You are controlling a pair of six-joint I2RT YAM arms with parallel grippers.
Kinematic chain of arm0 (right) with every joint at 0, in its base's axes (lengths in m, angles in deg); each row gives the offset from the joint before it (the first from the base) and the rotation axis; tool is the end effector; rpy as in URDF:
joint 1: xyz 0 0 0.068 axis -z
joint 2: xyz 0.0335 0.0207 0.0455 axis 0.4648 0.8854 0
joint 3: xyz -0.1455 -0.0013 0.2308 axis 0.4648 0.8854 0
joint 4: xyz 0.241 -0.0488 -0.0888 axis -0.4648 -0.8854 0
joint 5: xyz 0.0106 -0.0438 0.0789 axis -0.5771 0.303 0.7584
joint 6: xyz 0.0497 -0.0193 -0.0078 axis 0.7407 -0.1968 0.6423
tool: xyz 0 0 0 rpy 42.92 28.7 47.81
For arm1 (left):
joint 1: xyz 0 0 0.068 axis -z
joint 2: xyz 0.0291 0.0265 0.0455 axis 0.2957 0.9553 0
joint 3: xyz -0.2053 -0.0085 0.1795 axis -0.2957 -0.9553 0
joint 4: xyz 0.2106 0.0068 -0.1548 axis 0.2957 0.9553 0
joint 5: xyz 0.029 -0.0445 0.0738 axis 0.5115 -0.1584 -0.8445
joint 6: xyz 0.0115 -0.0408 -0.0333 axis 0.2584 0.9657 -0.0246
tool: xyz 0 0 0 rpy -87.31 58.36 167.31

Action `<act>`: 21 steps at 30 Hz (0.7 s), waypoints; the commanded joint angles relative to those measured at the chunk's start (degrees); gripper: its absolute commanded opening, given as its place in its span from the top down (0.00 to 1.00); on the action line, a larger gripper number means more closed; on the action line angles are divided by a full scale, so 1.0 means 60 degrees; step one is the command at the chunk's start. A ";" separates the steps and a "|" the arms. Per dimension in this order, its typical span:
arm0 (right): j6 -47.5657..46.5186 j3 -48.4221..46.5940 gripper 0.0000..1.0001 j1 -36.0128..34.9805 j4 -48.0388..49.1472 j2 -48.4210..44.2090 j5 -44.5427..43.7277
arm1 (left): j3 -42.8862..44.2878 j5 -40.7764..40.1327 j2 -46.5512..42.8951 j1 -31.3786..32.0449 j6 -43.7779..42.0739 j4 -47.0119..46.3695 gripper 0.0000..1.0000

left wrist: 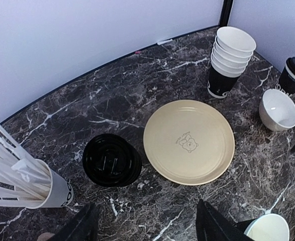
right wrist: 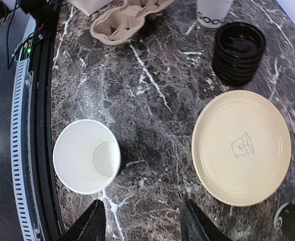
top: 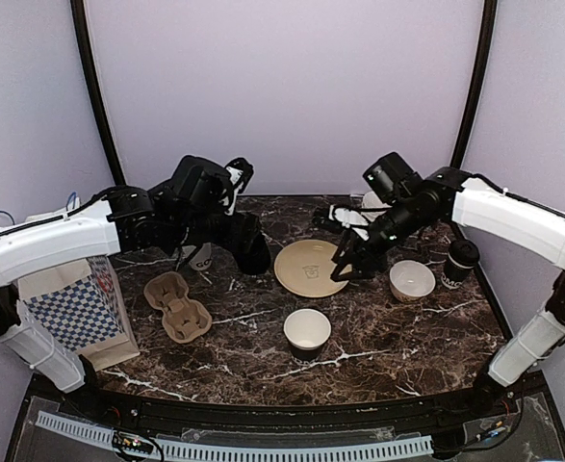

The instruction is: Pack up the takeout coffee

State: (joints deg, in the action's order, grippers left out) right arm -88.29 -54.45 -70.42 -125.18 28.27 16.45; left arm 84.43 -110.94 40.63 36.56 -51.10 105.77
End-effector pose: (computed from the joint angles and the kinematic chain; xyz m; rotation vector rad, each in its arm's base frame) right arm 0.2267 0.2308 0.3118 -1.6380 1.9848 0.6826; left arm 0.2086 -0.2607 0.3492 0.4802 1.9966 -0.2963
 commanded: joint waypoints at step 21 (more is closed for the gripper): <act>0.0899 0.4211 0.50 0.3004 0.3722 -0.1722 0.2350 | 0.5431 0.1492 0.5480 -0.1558 0.1758 0.4125 0.42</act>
State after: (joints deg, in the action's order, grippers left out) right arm -81.80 -30.10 -52.43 -104.37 18.50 29.10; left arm 112.86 -99.16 71.93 28.40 -41.85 126.71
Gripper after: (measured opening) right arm 0.499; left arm 0.591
